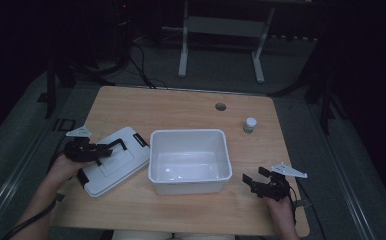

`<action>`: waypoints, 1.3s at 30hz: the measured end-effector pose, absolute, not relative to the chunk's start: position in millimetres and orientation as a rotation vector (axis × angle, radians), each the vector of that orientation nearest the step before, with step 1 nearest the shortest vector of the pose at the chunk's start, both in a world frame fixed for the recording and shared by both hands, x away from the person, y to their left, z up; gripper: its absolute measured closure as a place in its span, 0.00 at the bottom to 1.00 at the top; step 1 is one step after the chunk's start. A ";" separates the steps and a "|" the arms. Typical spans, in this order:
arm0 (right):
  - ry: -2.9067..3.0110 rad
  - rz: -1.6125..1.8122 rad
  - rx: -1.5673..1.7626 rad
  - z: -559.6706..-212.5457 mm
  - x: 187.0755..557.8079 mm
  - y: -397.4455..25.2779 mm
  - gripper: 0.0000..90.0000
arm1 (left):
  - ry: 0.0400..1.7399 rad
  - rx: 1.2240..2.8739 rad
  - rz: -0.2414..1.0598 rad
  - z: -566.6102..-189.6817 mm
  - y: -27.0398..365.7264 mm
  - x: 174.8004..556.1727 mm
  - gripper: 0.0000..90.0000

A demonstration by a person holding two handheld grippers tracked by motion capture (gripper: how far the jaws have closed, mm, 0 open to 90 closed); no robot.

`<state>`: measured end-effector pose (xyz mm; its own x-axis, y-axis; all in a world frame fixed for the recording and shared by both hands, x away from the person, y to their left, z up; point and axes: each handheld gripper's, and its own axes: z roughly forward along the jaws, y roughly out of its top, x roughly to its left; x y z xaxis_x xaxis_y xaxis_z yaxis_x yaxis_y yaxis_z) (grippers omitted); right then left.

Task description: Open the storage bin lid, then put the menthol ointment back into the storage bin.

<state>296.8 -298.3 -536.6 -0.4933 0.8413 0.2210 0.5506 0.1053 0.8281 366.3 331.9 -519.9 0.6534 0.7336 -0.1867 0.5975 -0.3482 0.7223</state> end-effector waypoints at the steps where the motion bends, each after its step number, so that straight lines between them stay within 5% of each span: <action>1: 2.096 1.342 1.352 -535.5 297.3 -298.8 0.15 | 1.040 2.055 0.210 -519.6 333.1 366.6 0.62; 15: 2.041 1.247 1.373 -521.3 358.6 -306.7 0.17 | 1.051 2.030 0.175 -519.6 336.2 369.1 0.46; 39: 2.013 1.036 1.462 -521.4 481.8 -303.5 0.29 | 1.052 2.059 0.196 -522.7 337.0 367.4 0.46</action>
<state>481.8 -303.5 -521.4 -0.3425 0.9366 0.0742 0.6047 0.1593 0.7804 367.4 337.0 -522.7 0.6424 0.7382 -0.2060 0.6148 -0.3359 0.7135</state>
